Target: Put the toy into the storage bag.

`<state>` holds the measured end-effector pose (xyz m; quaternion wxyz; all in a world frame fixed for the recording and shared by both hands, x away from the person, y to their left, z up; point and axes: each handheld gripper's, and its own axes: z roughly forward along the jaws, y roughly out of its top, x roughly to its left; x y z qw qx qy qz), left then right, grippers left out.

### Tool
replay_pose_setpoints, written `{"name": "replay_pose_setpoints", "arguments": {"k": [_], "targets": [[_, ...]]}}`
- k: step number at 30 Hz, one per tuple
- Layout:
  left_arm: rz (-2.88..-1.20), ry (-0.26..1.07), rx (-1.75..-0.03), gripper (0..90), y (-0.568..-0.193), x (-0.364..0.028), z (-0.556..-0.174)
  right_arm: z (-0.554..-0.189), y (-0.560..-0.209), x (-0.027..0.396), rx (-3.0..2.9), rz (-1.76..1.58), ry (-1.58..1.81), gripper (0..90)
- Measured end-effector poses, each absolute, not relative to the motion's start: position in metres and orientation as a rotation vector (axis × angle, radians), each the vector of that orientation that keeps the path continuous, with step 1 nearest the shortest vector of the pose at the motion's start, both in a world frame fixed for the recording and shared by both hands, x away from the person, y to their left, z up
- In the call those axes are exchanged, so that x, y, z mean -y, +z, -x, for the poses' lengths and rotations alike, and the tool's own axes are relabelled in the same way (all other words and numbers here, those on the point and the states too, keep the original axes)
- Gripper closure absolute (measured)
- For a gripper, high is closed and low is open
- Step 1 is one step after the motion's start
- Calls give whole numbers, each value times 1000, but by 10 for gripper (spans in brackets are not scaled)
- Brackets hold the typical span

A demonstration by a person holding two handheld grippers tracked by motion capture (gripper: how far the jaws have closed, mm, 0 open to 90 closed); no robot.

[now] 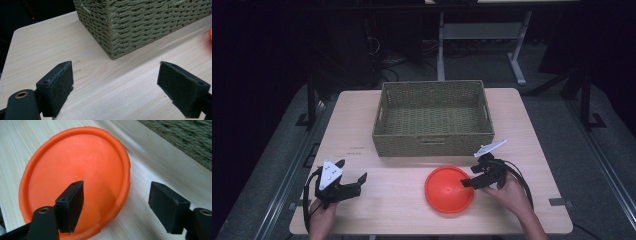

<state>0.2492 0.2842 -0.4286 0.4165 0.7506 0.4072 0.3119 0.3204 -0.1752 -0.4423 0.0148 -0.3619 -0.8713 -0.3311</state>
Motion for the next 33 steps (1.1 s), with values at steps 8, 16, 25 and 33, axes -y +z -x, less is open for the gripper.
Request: {"name": "replay_pose_setpoints", "arguments": {"k": [8, 16, 25, 33], "targets": [[-1890, 783, -1018, 128, -429, -284, -250, -325, -449, 169, 2716, 1111, -1002, 316], [-1889, 785, -1016, 128, -429, -283, -250, -329, -453, 172, 2701, 1130, -975, 410], [-1894, 800, -1004, 128, -429, -282, -249, -333, -457, 174, 2642, 1134, -968, 499], [-1891, 810, -1002, 128, -428, -282, -248, -333, -457, 173, 2627, 1120, -965, 636]]}}
